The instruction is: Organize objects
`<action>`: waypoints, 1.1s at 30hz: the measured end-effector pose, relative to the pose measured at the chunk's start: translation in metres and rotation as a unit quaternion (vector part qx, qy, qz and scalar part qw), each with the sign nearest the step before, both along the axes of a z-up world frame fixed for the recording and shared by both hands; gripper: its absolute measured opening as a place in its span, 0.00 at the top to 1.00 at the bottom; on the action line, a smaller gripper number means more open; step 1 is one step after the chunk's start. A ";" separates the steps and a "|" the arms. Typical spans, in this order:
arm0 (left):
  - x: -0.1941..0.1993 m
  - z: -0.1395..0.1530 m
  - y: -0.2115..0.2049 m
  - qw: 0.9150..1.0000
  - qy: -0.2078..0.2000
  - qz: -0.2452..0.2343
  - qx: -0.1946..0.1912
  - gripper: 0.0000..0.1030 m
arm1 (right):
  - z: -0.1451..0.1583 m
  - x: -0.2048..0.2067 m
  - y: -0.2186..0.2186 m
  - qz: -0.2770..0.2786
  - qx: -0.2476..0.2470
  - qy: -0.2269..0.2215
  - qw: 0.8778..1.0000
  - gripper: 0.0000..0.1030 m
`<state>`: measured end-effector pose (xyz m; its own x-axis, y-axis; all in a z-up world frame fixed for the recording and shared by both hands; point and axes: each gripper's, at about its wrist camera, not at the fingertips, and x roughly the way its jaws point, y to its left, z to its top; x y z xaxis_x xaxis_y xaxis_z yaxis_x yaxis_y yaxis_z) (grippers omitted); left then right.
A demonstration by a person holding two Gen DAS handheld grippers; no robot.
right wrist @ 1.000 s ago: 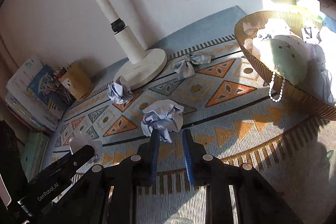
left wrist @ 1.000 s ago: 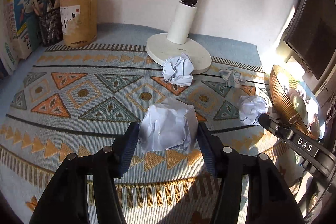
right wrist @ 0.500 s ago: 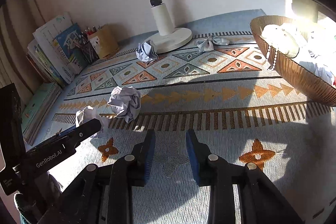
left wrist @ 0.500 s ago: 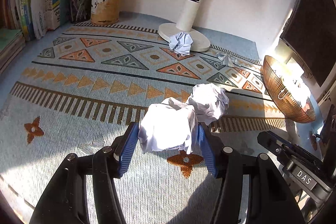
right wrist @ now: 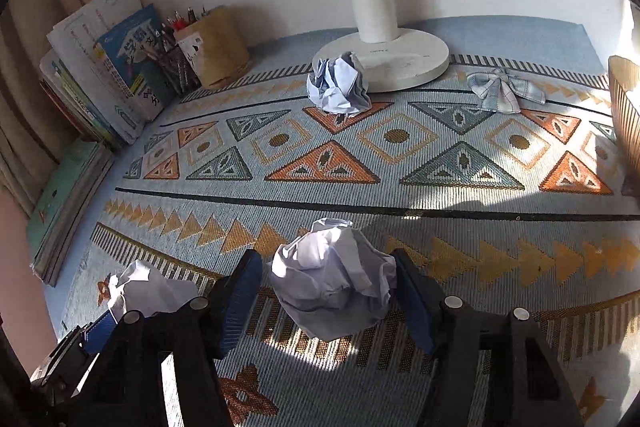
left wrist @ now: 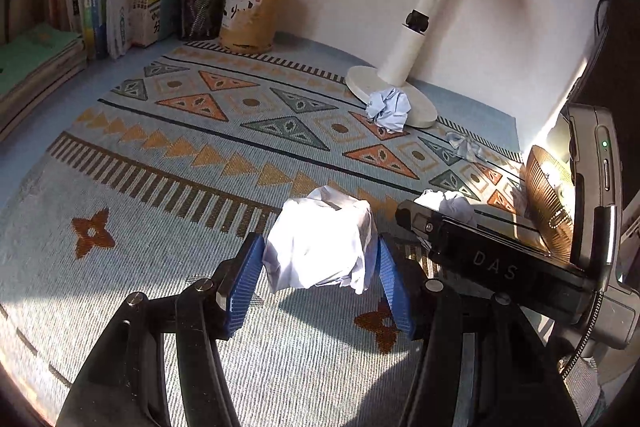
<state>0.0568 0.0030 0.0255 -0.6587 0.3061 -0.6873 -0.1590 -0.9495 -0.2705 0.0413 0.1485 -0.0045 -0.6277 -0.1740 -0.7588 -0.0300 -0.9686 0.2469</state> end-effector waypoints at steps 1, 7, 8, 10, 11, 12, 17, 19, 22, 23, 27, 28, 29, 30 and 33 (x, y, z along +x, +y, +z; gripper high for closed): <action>0.001 0.000 0.002 1.000 0.002 -0.002 -0.006 0.47 | 0.001 0.002 0.001 0.000 -0.004 0.004 1.000 0.48; 0.005 0.003 0.017 0.999 0.008 -0.030 -0.022 0.47 | 0.014 0.049 0.032 -0.041 -0.013 0.015 0.999 0.50; 0.007 0.005 0.022 0.999 0.014 -0.038 -0.021 0.47 | 0.014 0.059 0.039 -0.051 -0.009 0.012 0.999 0.50; 0.009 0.009 0.034 0.998 0.026 -0.050 -0.028 0.47 | 0.013 0.078 0.057 -0.071 0.005 0.006 0.997 0.49; 0.009 0.010 0.040 0.997 0.029 -0.058 -0.029 0.47 | 0.012 0.085 0.063 -0.073 0.015 0.003 0.997 0.48; 0.009 0.009 0.045 0.997 0.030 -0.063 -0.029 0.47 | 0.010 0.089 0.068 -0.070 0.024 0.000 0.997 0.48; 0.012 0.006 0.060 0.995 0.039 -0.076 -0.054 0.46 | 0.004 0.103 0.075 -0.056 0.021 0.006 0.998 0.37; 0.011 0.004 0.058 0.995 0.034 -0.080 -0.051 0.46 | 0.004 0.103 0.071 -0.036 0.019 0.005 0.999 0.29; 0.008 0.002 0.054 0.996 0.023 -0.070 -0.041 0.46 | 0.002 0.102 0.066 -0.026 0.020 0.000 0.999 0.27; 0.008 0.002 0.053 0.997 0.022 -0.071 -0.037 0.46 | 0.003 0.103 0.066 -0.028 0.023 0.002 0.999 0.27; 0.011 0.003 0.052 0.996 0.031 -0.077 -0.030 0.46 | 0.006 0.108 0.066 -0.033 0.026 0.019 0.999 0.27; 0.012 0.003 0.053 0.996 0.033 -0.078 -0.032 0.46 | 0.007 0.108 0.066 -0.034 0.026 0.021 0.999 0.27; 0.012 0.003 0.054 0.996 0.034 -0.079 -0.035 0.46 | 0.007 0.108 0.065 -0.033 0.026 0.022 0.999 0.27; 0.013 0.003 0.056 0.995 0.035 -0.079 -0.039 0.46 | 0.007 0.108 0.065 -0.033 0.028 0.022 0.999 0.28; 0.014 0.003 0.060 0.995 0.037 -0.078 -0.052 0.46 | 0.005 0.106 0.062 -0.034 0.036 0.017 0.999 0.47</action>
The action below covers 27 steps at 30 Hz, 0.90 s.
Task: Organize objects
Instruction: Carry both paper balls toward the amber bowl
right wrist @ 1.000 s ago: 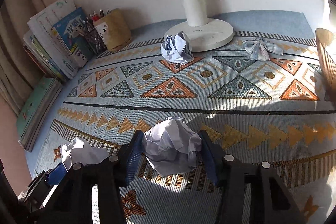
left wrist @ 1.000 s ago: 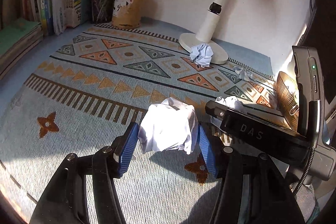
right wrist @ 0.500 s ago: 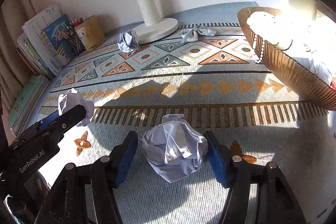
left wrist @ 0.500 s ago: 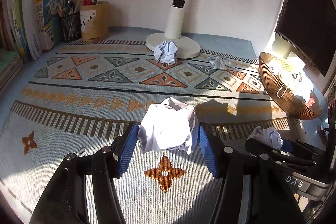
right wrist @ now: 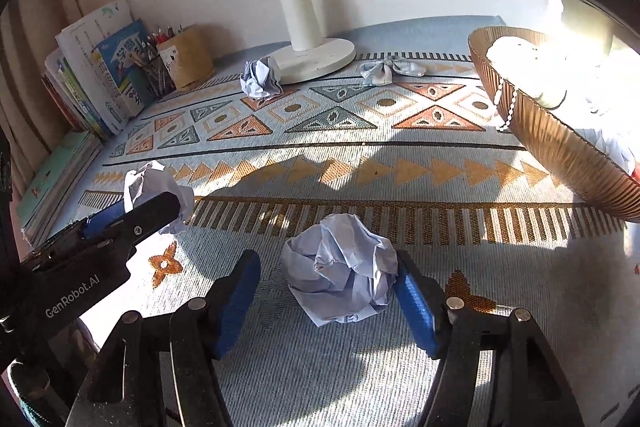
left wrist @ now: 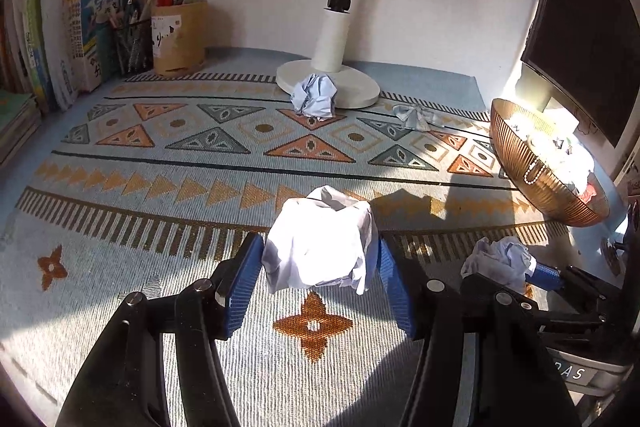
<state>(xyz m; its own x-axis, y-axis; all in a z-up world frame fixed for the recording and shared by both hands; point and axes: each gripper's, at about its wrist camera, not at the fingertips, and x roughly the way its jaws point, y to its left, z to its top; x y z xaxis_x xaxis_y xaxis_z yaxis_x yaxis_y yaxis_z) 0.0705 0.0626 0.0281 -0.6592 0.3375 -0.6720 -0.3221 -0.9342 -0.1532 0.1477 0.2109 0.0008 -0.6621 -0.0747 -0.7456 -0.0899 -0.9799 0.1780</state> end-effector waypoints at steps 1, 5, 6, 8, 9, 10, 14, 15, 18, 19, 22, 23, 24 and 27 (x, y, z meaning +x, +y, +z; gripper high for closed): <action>0.000 0.000 0.002 1.000 0.002 0.002 -0.006 0.46 | 0.000 0.000 -0.001 0.003 0.000 -0.001 1.000 0.49; 0.003 -0.001 0.008 0.999 0.012 0.005 -0.031 0.46 | 0.004 0.005 -0.004 0.015 0.006 0.019 1.000 0.50; 0.004 -0.001 0.009 0.999 0.015 0.004 -0.036 0.46 | 0.004 0.005 -0.006 0.015 0.011 0.020 1.000 0.50; 0.006 0.000 0.012 0.999 0.021 0.001 -0.044 0.45 | 0.004 0.004 -0.007 0.016 0.014 0.019 1.000 0.50; 0.007 0.000 0.013 0.999 0.022 0.000 -0.047 0.44 | 0.004 0.004 -0.006 0.013 0.014 0.020 1.000 0.50; 0.007 0.000 0.014 0.999 0.023 -0.001 -0.049 0.44 | 0.004 0.005 -0.005 0.011 0.013 0.021 1.000 0.50; 0.007 -0.001 0.013 0.999 0.021 -0.001 -0.048 0.44 | 0.004 0.005 -0.003 0.007 0.012 0.024 1.000 0.50; 0.007 -0.001 0.013 0.999 0.021 -0.001 -0.048 0.44 | 0.005 0.006 -0.003 0.006 0.013 0.025 1.000 0.50; 0.006 -0.001 0.013 0.999 0.022 -0.003 -0.049 0.44 | 0.006 0.007 -0.003 0.001 0.016 0.030 0.999 0.50; 0.007 -0.001 0.013 0.999 0.022 -0.003 -0.049 0.44 | 0.006 0.008 -0.003 0.000 0.017 0.032 0.999 0.50; 0.008 -0.001 0.013 0.998 0.025 -0.005 -0.050 0.44 | 0.010 0.012 -0.003 -0.003 0.021 0.048 0.999 0.51; 0.009 0.000 0.014 0.998 0.028 -0.005 -0.051 0.44 | 0.012 0.014 -0.004 -0.004 0.023 0.055 0.998 0.51; 0.010 0.000 0.016 0.998 0.030 -0.003 -0.056 0.45 | 0.015 0.017 -0.003 -0.006 0.024 0.061 0.998 0.52; 0.008 0.007 0.025 0.998 0.026 -0.021 -0.062 0.46 | 0.029 0.028 0.011 -0.021 -0.009 0.075 0.997 0.52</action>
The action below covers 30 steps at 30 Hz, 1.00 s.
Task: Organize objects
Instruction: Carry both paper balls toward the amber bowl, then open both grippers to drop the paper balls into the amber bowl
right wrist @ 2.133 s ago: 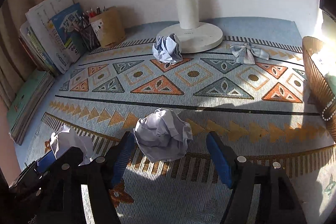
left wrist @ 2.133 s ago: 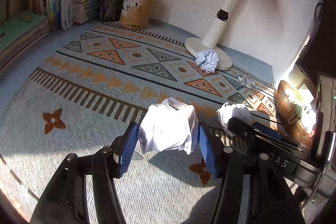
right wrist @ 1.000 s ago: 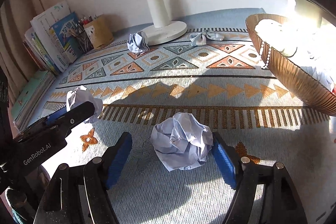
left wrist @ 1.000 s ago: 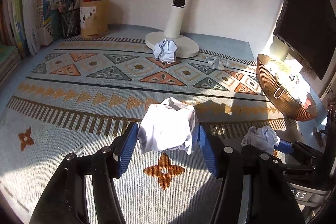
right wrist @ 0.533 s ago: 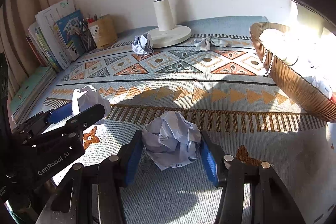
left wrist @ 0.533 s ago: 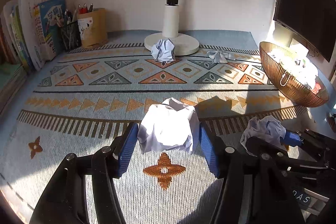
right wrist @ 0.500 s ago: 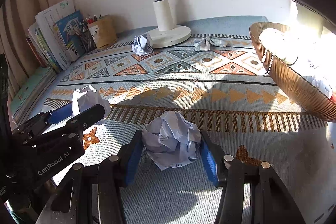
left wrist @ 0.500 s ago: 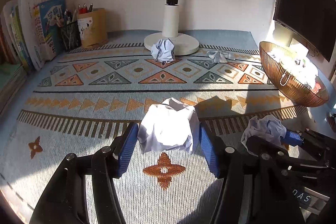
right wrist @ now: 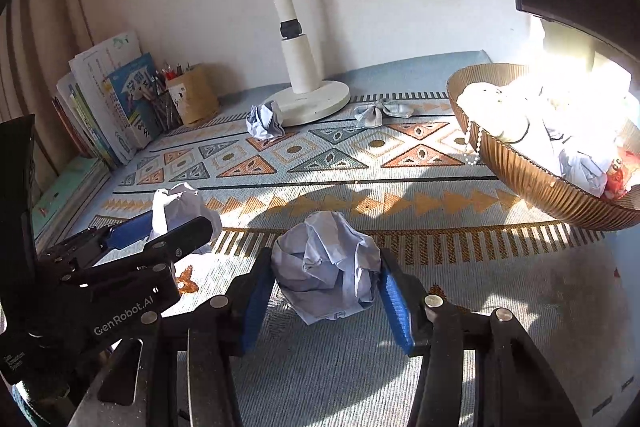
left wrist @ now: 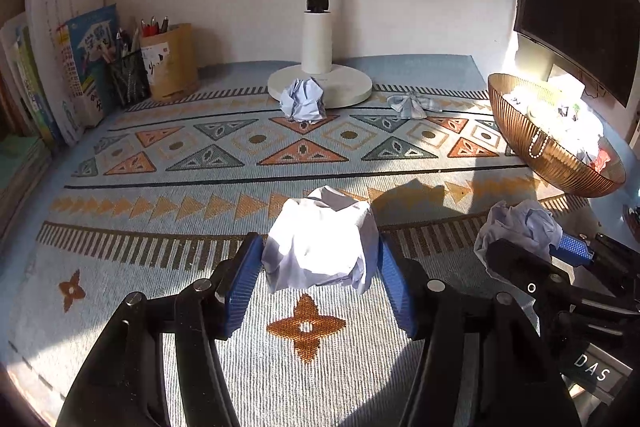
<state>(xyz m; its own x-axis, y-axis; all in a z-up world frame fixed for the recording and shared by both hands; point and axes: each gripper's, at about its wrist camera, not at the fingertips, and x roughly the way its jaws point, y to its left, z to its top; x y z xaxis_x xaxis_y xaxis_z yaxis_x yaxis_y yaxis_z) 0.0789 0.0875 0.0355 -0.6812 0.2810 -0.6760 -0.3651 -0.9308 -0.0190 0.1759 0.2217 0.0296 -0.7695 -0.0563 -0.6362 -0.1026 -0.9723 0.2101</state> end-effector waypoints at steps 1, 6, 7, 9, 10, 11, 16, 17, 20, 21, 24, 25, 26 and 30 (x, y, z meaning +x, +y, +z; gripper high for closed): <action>-0.001 0.007 0.004 1.000 0.000 -0.011 0.009 0.46 | 0.010 0.005 0.007 -0.007 -0.005 0.012 1.000 0.52; -0.016 0.063 0.049 0.995 0.032 -0.078 0.050 0.46 | 0.086 0.027 0.074 -0.112 0.020 0.101 0.988 0.51; -0.021 0.072 0.064 0.992 0.031 -0.101 0.064 0.46 | 0.097 0.027 0.091 -0.145 0.031 0.111 0.983 0.51; -0.037 0.085 0.094 0.986 0.017 -0.140 0.091 0.46 | 0.111 0.022 0.127 -0.208 0.046 0.110 0.971 0.51; -0.045 0.090 0.112 0.982 0.010 -0.158 0.102 0.46 | 0.115 0.017 0.146 -0.234 0.042 0.104 0.966 0.51; -0.052 0.093 0.128 0.979 0.008 -0.170 0.108 0.46 | 0.116 0.012 0.165 -0.255 0.032 0.096 0.962 0.51; -0.075 0.097 0.198 0.966 -0.005 -0.219 0.135 0.41 | 0.113 -0.014 0.226 -0.308 0.011 0.068 0.949 0.42; -0.077 0.096 0.209 0.965 -0.009 -0.223 0.137 0.33 | 0.111 -0.019 0.235 -0.311 0.010 0.055 0.949 0.34; -0.084 0.093 0.228 0.965 -0.011 -0.221 0.143 0.16 | 0.108 -0.020 0.248 -0.317 0.007 0.041 0.948 0.34; -0.085 0.092 0.229 0.964 -0.017 -0.222 0.143 0.16 | 0.108 -0.017 0.246 -0.313 0.002 0.043 0.949 0.34; -0.080 0.095 0.215 0.963 -0.024 -0.224 0.149 0.16 | 0.110 -0.006 0.229 -0.291 0.002 0.051 0.955 0.34; -0.076 0.097 0.205 0.965 -0.019 -0.218 0.146 0.16 | 0.112 -0.003 0.220 -0.282 0.004 0.054 0.958 0.34; -0.071 0.099 0.193 0.966 -0.014 -0.212 0.144 0.16 | 0.114 0.000 0.209 -0.272 0.004 0.056 0.961 0.34; -0.050 0.107 0.134 0.972 -0.004 -0.176 0.156 0.16 | 0.127 0.009 0.155 -0.212 0.002 0.076 0.974 0.34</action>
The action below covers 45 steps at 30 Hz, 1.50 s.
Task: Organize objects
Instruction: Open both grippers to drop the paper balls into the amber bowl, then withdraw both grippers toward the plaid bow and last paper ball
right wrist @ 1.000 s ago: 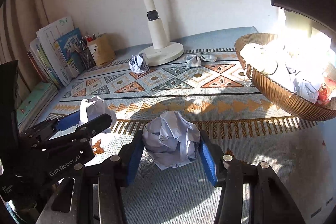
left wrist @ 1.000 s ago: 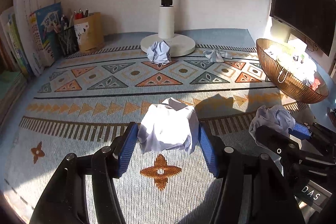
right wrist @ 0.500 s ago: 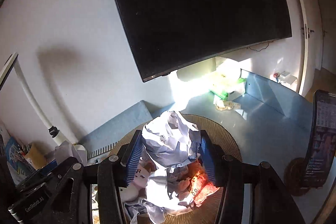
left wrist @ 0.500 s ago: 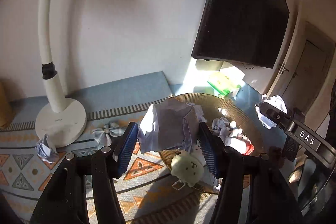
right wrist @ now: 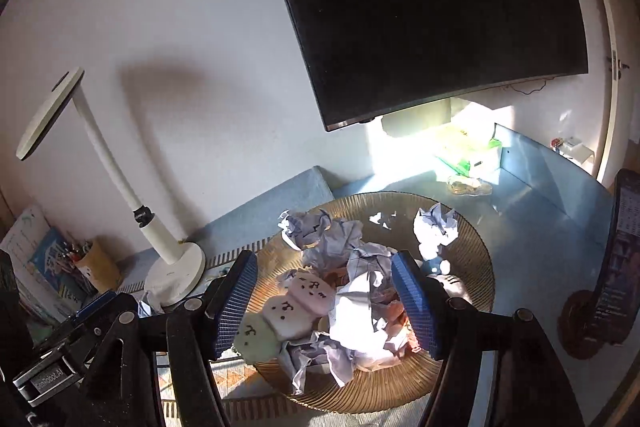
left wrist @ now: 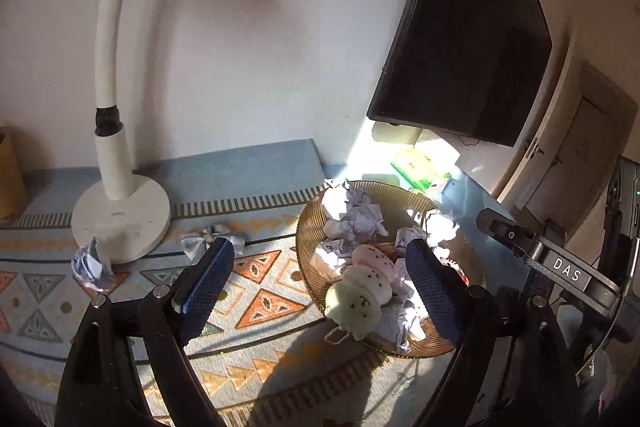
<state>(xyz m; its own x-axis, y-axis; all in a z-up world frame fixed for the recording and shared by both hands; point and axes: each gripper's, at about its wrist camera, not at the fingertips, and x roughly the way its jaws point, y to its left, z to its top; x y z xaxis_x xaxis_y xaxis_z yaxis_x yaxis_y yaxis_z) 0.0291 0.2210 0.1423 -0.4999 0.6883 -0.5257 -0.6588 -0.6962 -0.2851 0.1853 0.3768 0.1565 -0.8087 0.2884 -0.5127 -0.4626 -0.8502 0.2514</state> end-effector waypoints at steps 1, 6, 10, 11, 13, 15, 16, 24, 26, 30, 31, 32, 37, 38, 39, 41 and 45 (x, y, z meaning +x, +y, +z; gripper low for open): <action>0.006 0.001 -0.019 1.000 0.002 0.014 0.005 0.16 | 0.002 0.002 -0.016 0.016 0.004 0.005 1.000 0.34; 0.031 -0.012 -0.102 0.989 0.026 0.138 -0.038 0.15 | -0.026 0.004 -0.095 0.099 0.001 0.009 0.995 0.25; 0.033 -0.063 -0.153 0.970 -0.005 0.227 -0.085 0.16 | -0.085 -0.013 -0.143 0.131 0.020 -0.034 0.991 0.24; 0.032 -0.075 -0.158 0.968 -0.013 0.229 -0.099 0.16 | -0.097 -0.018 -0.150 0.135 0.027 -0.043 0.989 0.24; 0.031 -0.093 -0.165 0.966 -0.009 0.230 -0.116 0.16 | -0.118 -0.029 -0.159 0.149 0.032 -0.060 0.987 0.28; 0.033 -0.103 -0.168 0.964 0.011 0.235 -0.122 0.16 | -0.135 -0.039 -0.161 0.156 0.025 -0.074 0.985 0.33; 0.032 -0.107 -0.170 0.966 0.010 0.231 -0.118 0.16 | -0.139 -0.044 -0.161 0.153 0.029 -0.091 0.984 0.35; 0.025 -0.114 -0.173 0.965 -0.026 0.235 -0.113 0.15 | -0.142 -0.046 -0.159 0.162 0.020 -0.093 0.982 0.35; 0.027 -0.113 -0.172 0.965 -0.019 0.236 -0.115 0.15 | -0.142 -0.046 -0.158 0.162 0.019 -0.092 0.982 0.34; 0.027 -0.114 -0.168 0.964 -0.018 0.234 -0.126 0.15 | -0.142 -0.047 -0.159 0.163 0.017 -0.097 0.982 0.33; 0.026 -0.114 -0.168 0.963 -0.019 0.235 -0.127 0.15 | -0.141 -0.047 -0.159 0.162 0.018 -0.097 0.982 0.33; 0.026 -0.114 -0.168 0.963 -0.019 0.236 -0.127 0.15 | -0.141 -0.047 -0.160 0.162 0.018 -0.096 0.982 0.33; 0.026 -0.115 -0.168 0.963 -0.021 0.235 -0.128 0.15 | -0.143 -0.049 -0.161 0.164 0.017 -0.102 0.981 0.33; 0.026 -0.115 -0.168 0.963 -0.021 0.235 -0.128 0.15 | -0.143 -0.049 -0.161 0.164 0.016 -0.103 0.981 0.33; 0.026 -0.114 -0.168 0.963 -0.021 0.235 -0.128 0.15 | -0.143 -0.049 -0.161 0.164 0.016 -0.103 0.981 0.33; 0.026 -0.115 -0.168 0.964 -0.021 0.235 -0.126 0.15 | -0.144 -0.050 -0.160 0.163 0.015 -0.105 0.981 0.33; 0.026 -0.114 -0.168 0.964 -0.022 0.234 -0.124 0.15 | -0.145 -0.050 -0.159 0.162 0.013 -0.106 0.981 0.33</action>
<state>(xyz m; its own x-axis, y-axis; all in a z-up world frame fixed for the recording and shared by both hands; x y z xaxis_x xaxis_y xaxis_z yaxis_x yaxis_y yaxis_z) 0.0554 0.0532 0.0282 -0.6993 0.2427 -0.6723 -0.2468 -0.9647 -0.0916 0.1350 0.2176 0.0118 -0.7356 0.0497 -0.6756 -0.2073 -0.9660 0.1546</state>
